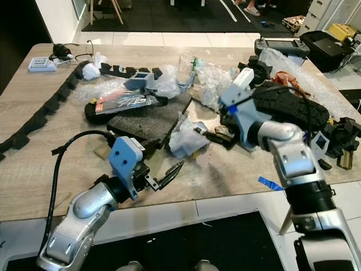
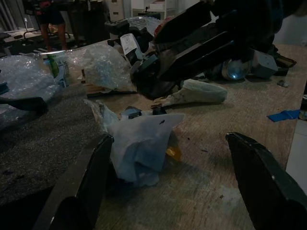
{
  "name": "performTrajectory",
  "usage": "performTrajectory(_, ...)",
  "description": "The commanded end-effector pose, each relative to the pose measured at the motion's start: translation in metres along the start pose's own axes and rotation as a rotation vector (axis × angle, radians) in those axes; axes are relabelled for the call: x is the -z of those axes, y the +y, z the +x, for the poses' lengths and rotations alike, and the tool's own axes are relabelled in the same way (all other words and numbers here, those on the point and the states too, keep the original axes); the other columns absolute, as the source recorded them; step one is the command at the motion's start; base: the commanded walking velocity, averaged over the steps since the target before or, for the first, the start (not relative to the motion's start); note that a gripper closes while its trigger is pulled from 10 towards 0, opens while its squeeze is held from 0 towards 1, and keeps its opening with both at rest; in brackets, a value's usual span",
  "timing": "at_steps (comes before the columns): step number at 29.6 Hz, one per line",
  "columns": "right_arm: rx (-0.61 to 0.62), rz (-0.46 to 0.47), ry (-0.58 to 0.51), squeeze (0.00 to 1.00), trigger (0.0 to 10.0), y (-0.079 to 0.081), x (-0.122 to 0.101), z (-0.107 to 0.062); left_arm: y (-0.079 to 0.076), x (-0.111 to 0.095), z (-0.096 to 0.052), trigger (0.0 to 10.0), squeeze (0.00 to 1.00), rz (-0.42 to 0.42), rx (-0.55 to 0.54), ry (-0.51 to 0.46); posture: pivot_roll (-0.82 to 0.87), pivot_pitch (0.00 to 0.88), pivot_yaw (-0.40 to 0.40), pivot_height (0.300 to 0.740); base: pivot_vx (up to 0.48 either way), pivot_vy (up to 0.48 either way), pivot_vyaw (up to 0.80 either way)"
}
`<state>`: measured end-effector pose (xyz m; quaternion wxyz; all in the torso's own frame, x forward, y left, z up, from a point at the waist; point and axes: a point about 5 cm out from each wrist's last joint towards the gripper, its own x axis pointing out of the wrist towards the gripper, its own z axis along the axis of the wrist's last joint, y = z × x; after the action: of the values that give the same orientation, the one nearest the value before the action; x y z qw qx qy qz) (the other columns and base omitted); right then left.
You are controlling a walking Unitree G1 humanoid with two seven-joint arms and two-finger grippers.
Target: Picking trash to rubbish bin
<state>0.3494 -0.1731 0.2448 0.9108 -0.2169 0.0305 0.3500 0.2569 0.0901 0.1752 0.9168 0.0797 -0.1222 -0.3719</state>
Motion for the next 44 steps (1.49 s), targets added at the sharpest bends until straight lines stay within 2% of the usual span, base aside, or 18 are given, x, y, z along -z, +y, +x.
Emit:
performTrajectory(1, -0.034, 0.014, -0.035, 0.0, 10.0, 0.006, 0.004, 0.003, -0.002, 0.004, 0.0, 10.0, 0.0, 0.0, 0.016, 0.011, 0.02, 0.13, -0.051, 0.74, 0.0, 0.0, 0.0)
performTrajectory(6, -0.117, 0.017, -0.125, 0.0, 10.0, 0.027, 0.019, 0.02, -0.001, 0.004, 0.002, 10.0, 0.0, 0.009, 0.017, 0.012, 0.02, 0.132, -0.048, 0.74, 0.0, 0.0, 0.0)
performTrajectory(9, -0.12, 0.051, -0.177, 0.0, 10.0, 0.032, 0.026, 0.03, 0.0, 0.003, 0.003, 10.0, 0.0, 0.01, 0.015, 0.007, 0.02, 0.133, -0.048, 0.74, 0.0, 0.0, 0.0)
performTrajectory(13, -0.142, 0.058, -0.166, 0.0, 10.0, 0.037, 0.037, 0.04, 0.0, 0.002, 0.004, 10.0, 0.0, 0.01, 0.021, 0.002, 0.03, 0.138, -0.052, 0.74, 0.0, 0.0, 0.0)
performTrajectory(22, -0.261, 0.105, -0.213, 0.0, 10.0, 0.048, 0.034, 0.051, 0.001, 0.002, 0.003, 10.0, 0.0, 0.012, 0.014, 0.003, 0.03, 0.148, -0.053, 0.74, 0.0, 0.0, 0.0)
performTrajectory(24, -0.272, 0.102, -0.211, 0.0, 10.0, 0.05, 0.036, 0.052, 0.0, 0.002, 0.004, 10.0, 0.0, 0.012, 0.015, 0.003, 0.03, 0.149, -0.053, 0.74, 0.0, 0.0, 0.0)
performTrajectory(31, -0.316, 0.072, -0.048, 0.0, 10.0, 0.056, 0.061, 0.055, 0.0, 0.002, 0.005, 10.0, 0.0, 0.013, 0.021, 0.002, 0.03, 0.151, -0.055, 0.74, 0.0, 0.0, 0.0)
performTrajectory(36, -0.301, 0.066, -0.022, 0.0, 10.0, 0.055, 0.065, 0.054, 0.0, 0.002, 0.005, 10.0, 0.0, 0.012, 0.021, 0.003, 0.03, 0.153, -0.057, 0.74, 0.0, 0.0, 0.0)
performTrajectory(37, -0.289, 0.074, -0.03, 0.0, 9.0, 0.053, 0.065, 0.054, 0.0, 0.002, 0.004, 10.0, 0.0, 0.012, 0.02, 0.003, 0.03, 0.153, -0.057, 0.74, 0.0, 0.0, 0.0)
performTrajectory(38, -0.289, 0.074, -0.03, 0.0, 9.0, 0.053, 0.065, 0.054, 0.0, 0.002, 0.004, 10.0, 0.0, 0.012, 0.02, 0.003, 0.03, 0.153, -0.057, 0.74, 0.0, 0.0, 0.0)
performTrajectory(39, -0.28, 0.079, -0.04, 0.0, 0.0, 0.051, 0.064, 0.054, 0.0, 0.002, 0.004, 10.0, 0.0, 0.012, 0.019, 0.003, 0.03, 0.153, -0.057, 0.74, 0.0, 0.0, 0.0)
performTrajectory(44, -0.279, 0.077, -0.079, 0.0, 0.0, 0.046, 0.057, 0.054, 0.0, 0.002, 0.005, 10.0, 0.0, 0.012, 0.015, 0.001, 0.02, 0.151, -0.06, 0.74, 0.0, 0.0, 0.0)
